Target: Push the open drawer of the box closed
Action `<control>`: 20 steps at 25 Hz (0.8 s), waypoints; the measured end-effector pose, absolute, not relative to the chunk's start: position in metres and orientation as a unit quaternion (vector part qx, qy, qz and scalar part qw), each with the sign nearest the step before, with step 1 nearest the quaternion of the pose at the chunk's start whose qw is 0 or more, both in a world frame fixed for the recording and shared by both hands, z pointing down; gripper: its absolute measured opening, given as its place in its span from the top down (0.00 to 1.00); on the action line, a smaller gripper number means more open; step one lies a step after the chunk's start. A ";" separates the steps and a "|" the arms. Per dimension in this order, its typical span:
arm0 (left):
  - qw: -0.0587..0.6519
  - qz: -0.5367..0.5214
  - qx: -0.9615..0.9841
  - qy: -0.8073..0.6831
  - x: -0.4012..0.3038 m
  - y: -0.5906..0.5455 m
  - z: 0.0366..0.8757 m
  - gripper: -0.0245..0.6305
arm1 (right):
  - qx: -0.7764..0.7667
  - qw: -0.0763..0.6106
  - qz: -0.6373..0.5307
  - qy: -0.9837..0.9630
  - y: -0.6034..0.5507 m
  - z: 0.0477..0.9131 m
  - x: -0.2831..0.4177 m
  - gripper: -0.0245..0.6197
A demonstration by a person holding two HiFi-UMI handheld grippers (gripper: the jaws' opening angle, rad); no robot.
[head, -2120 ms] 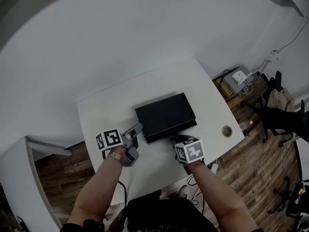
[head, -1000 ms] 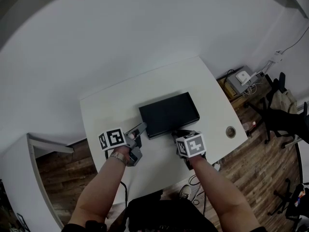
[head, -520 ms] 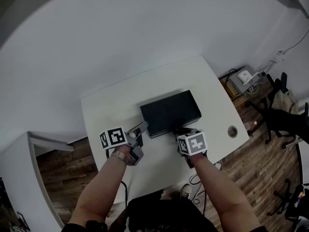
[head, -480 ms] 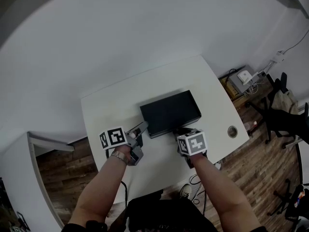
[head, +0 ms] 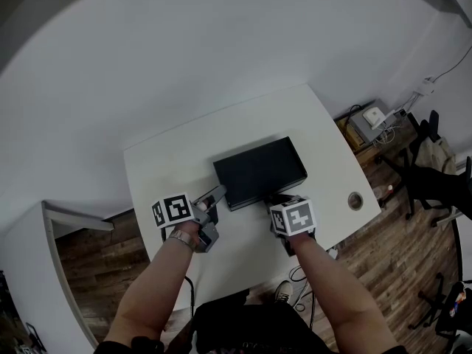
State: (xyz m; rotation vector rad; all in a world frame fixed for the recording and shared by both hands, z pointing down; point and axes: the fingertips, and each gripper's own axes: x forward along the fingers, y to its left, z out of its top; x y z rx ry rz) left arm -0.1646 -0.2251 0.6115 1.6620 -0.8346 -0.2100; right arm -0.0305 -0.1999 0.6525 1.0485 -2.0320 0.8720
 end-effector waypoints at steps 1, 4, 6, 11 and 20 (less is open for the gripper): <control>0.593 -0.090 0.715 -0.359 -0.165 -0.225 0.612 0.81 | 0.406 0.340 0.335 -0.779 -0.200 0.652 -0.029 0.85; 0.593 -0.090 0.715 -0.360 -0.165 -0.226 0.613 0.81 | 0.410 0.340 0.334 -0.778 -0.201 0.652 -0.028 0.86; 0.592 -0.089 0.715 -0.361 -0.165 -0.226 0.613 0.81 | 0.409 0.340 0.334 -0.778 -0.201 0.653 -0.028 0.86; 0.594 -0.090 0.713 -0.361 -0.164 -0.225 0.613 0.81 | 0.413 0.326 0.350 -0.775 -0.201 0.653 -0.027 0.85; 0.569 -0.131 0.746 -0.319 -0.169 -0.199 0.590 0.96 | 0.401 0.237 0.390 -0.794 -0.180 0.629 -0.005 0.95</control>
